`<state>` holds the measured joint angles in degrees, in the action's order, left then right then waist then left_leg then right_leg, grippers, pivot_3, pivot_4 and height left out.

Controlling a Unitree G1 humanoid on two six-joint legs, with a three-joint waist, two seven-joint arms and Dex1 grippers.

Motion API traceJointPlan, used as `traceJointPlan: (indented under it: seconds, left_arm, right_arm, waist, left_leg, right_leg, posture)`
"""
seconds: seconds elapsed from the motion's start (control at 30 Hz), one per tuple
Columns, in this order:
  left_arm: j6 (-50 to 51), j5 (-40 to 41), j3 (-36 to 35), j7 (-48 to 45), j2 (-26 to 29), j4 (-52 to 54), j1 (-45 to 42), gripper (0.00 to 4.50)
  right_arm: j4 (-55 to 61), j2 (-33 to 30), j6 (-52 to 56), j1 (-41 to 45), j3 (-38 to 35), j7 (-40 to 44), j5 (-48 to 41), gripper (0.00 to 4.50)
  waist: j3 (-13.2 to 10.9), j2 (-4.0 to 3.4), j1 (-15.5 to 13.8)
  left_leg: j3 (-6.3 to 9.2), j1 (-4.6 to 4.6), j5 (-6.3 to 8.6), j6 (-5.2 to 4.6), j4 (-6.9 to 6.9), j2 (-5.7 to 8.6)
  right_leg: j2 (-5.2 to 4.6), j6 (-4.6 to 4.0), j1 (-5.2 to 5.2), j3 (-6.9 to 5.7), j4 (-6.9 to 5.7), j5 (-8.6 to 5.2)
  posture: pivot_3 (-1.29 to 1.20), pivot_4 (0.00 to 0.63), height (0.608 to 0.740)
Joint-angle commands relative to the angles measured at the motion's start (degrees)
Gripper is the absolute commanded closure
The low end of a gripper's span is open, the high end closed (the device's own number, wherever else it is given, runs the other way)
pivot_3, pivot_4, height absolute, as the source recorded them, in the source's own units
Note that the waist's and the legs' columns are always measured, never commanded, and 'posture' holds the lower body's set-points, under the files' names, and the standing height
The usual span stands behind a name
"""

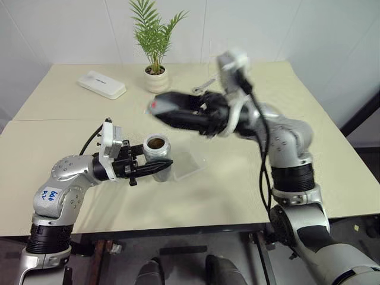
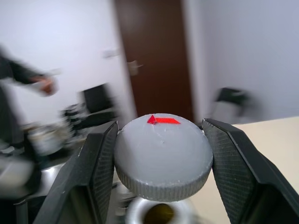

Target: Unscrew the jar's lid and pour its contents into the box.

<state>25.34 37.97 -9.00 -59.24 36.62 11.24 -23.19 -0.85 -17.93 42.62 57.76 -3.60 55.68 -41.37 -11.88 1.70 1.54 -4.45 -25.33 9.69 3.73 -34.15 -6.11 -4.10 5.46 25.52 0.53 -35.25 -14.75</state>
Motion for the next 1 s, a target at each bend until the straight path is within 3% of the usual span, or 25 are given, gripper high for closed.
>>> traceJointPlan:
  seconds: [0.03, 0.17, 0.27, 0.47, 0.5, 0.7, 0.8, 1.0]
  left_arm:
    - [-0.1, 1.3, -2.6, 1.1, 0.9, 2.7, 0.7, 2.55]
    - [0.4, 1.9, -3.8, 2.3, 0.6, 2.4, 0.7, 2.55]
    - [1.7, 3.8, -5.4, 4.5, -0.1, 2.8, 0.8, 2.55]
    - [2.6, 4.9, -6.0, 5.7, -0.2, 2.2, 0.5, 2.55]
    - [2.7, 5.0, -5.9, 5.8, -0.3, 2.2, 0.3, 2.55]
    - [3.6, 5.1, -6.2, 8.5, -0.5, 1.0, -2.8, 2.55]
    - [4.2, 4.5, -5.8, 9.4, -0.2, -1.3, -5.7, 2.55]
    - [2.8, -0.6, -2.2, 6.9, 1.9, -8.1, -11.0, 2.55]
  right_arm:
    - [-3.6, -5.3, -11.8, -6.0, -0.6, -1.8, 10.0, 1.96]
    - [-15.9, -9.0, -30.7, -13.7, 0.5, -2.3, 21.0, 1.96]
    - [-25.5, -9.4, -43.8, -17.8, 2.2, -2.4, 27.4, 1.96]
    - [-37.8, -6.0, -53.8, -19.7, 1.9, -5.0, 30.7, 1.96]
    - [-38.7, -5.7, -53.3, -19.8, 1.6, -4.6, 30.2, 1.96]
    - [-37.6, -6.9, -49.2, -19.3, -0.6, -2.3, 27.2, 0.03]
    - [-30.1, -8.8, -44.0, -19.8, -1.0, 0.4, 24.7, 0.03]
    - [-4.8, -14.7, -26.1, -22.3, 0.8, 6.6, 15.6, 0.03]
  waist:
    - [0.0, 0.01, 0.0]
    - [0.0, 0.01, 0.1]
    - [0.0, 0.01, 0.5]
    - [0.0, 0.01, 1.6]
    - [0.0, 0.01, 1.7]
    - [0.0, 0.01, 1.6]
    - [0.0, 0.0, 1.5]
    - [0.0, -0.01, 1.4]
  left_leg:
    - [0.0, 0.0, 0.01, 0.01, 0.0, 0.0]
    - [-0.08, -0.05, 0.01, -0.03, 0.01, 0.06]
    - [-0.09, -0.01, 0.02, -0.03, 0.07, 0.05]
    - [-0.08, 0.05, 0.0, -0.01, 0.04, 0.0]
    - [-0.08, 0.06, 0.0, -0.01, 0.01, 0.01]
    - [-0.08, 0.07, -0.03, -0.01, -0.06, 0.01]
    - [-0.08, 0.07, -0.03, -0.02, -0.08, 0.02]
    - [-0.08, 0.18, -0.01, 0.02, -0.07, 0.0]
  right_leg:
    - [-0.01, -0.07, -0.02, 0.01, 0.05, -0.04]
    - [-0.03, -0.06, -0.07, 0.07, 0.31, -0.03]
    - [0.02, 0.46, -0.06, 0.09, 0.29, 0.26]
    - [0.13, 0.51, -0.06, 0.16, 0.18, 0.28]
    - [0.13, 0.53, -0.07, 0.19, 0.17, 0.29]
    - [0.13, 0.56, -0.1, 0.25, 0.15, 0.31]
    - [0.13, 0.56, -0.1, 0.25, 0.12, 0.31]
    - [0.18, 0.49, -0.07, 0.3, -0.1, 0.26]
  posture:
    - [0.0, 0.15, 0.74]
    - [0.0, 0.15, 0.74]
    - [0.0, 0.15, 0.74]
    - [0.0, 0.15, 0.74]
    - [0.0, 0.15, 0.74]
    - [0.0, 0.15, 0.74]
    - [0.0, 0.15, 0.74]
    - [0.0, 0.15, 0.74]
